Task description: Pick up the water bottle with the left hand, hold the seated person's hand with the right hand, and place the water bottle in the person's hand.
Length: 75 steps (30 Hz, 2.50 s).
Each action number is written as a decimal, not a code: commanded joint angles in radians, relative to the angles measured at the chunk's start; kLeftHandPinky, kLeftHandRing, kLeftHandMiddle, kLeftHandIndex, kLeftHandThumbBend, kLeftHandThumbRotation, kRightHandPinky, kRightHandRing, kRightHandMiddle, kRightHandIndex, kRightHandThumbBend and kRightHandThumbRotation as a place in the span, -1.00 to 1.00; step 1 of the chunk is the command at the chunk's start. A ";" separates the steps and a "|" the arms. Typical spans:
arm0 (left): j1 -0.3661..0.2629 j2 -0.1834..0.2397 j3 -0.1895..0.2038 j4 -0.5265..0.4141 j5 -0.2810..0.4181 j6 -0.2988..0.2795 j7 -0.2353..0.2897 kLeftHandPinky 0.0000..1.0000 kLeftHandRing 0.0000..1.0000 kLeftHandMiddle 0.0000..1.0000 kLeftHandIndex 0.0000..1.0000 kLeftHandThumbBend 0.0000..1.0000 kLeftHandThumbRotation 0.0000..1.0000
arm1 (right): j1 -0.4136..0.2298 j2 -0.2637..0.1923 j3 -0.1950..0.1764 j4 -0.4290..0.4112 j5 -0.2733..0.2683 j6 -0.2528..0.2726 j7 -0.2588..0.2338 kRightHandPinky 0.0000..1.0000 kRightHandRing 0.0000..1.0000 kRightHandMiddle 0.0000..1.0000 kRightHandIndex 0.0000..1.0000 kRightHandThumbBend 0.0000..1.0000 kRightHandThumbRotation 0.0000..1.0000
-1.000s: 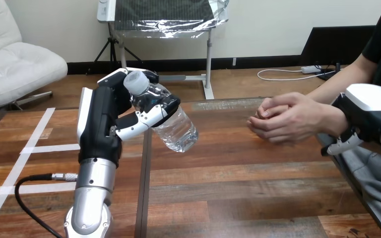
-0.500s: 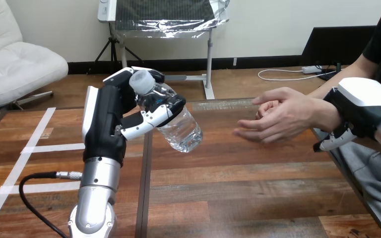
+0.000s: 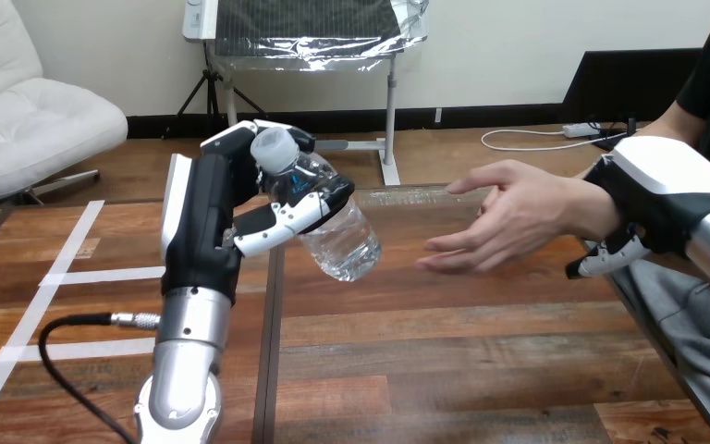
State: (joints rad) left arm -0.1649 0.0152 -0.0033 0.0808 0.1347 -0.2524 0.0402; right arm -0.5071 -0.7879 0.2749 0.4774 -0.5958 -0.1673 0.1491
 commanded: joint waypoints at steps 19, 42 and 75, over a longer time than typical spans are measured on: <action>-0.198 -0.090 -0.089 -0.001 0.026 0.052 0.015 -0.17 -0.18 -0.13 -0.02 0.21 -1.00 | -0.044 -0.027 -0.075 -0.137 0.014 -0.059 -0.026 -0.77 -0.65 -0.52 -0.47 0.61 -1.00; -0.271 -0.212 -0.205 0.089 0.023 0.082 0.063 -0.17 -0.20 -0.15 -0.01 0.15 -1.00 | -0.024 -0.013 -0.101 -0.228 0.023 -0.067 -0.019 -0.80 -0.70 -0.58 -0.54 0.61 -1.00; -0.234 -0.235 -0.316 0.104 0.018 0.053 0.107 -0.16 -0.19 -0.14 -0.02 0.14 -1.00 | 0.009 -0.013 -0.128 -0.257 0.033 -0.062 -0.015 -0.81 -0.71 -0.58 -0.55 0.58 -1.00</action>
State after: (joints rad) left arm -0.3652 -0.0935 -0.2358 0.1788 0.1576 -0.1742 0.1693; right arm -0.4206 -0.7885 0.2220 0.2815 -0.5868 -0.2114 0.1613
